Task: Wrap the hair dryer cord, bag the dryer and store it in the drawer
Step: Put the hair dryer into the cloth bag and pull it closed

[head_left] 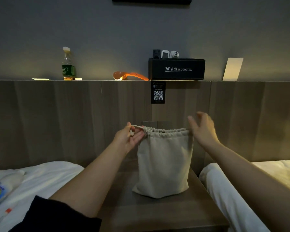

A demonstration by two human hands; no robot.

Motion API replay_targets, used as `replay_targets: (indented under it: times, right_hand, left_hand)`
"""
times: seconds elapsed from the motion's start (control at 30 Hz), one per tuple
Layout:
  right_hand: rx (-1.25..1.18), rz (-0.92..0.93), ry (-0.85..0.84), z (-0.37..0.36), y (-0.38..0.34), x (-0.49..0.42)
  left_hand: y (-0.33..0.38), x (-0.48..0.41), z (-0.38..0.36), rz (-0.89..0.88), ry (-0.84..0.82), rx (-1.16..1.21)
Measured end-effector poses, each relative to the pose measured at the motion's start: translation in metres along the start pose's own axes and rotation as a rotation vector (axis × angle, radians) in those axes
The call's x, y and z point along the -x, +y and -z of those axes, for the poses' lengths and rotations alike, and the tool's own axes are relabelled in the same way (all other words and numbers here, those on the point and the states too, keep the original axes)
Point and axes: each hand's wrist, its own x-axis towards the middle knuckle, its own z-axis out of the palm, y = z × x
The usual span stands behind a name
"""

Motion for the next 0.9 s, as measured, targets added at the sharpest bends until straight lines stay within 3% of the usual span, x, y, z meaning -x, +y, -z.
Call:
replay_targets:
  times: [0.1, 0.17, 0.23, 0.3, 0.37, 0.43, 0.53, 0.67, 0.9]
  right_hand:
    - [0.485, 0.35, -0.284, -0.015, -0.009, 0.021]
    - [0.644, 0.407, -0.345, -0.021, -0.009, 0.027]
    - [0.609, 0.357, -0.321, -0.02, -0.011, 0.027]
    - [0.566, 0.343, -0.311, -0.018, -0.009, 0.025]
    - [0.545, 0.363, -0.317, -0.019, -0.008, 0.023]
    - [0.519, 0.396, -0.297, -0.021, -0.005, 0.024]
    - [0.443, 0.417, -0.251, -0.019, -0.008, 0.025]
    - [0.392, 0.427, -0.216, -0.016, -0.008, 0.025]
    - [0.372, 0.163, -0.226, -0.003, 0.006, 0.014]
  left_hand:
    - [-0.005, 0.001, -0.002, 0.03, -0.031, 0.033]
    - [-0.006, 0.002, 0.001, 0.027, -0.056, -0.023]
    - [-0.007, 0.002, 0.005, -0.113, -0.002, -0.37]
    - [-0.006, 0.005, 0.009, -0.417, 0.029, -0.84]
    - [-0.004, 0.009, 0.008, -0.622, -0.122, -1.143]
    - [-0.002, 0.015, 0.004, -0.619, -0.274, -1.347]
    - [-0.005, 0.013, 0.003, -0.652, -0.302, -1.582]
    - [-0.006, 0.01, 0.002, -0.687, -0.241, -1.547]
    - [-0.006, 0.005, 0.011, -0.736, -0.063, -1.388]
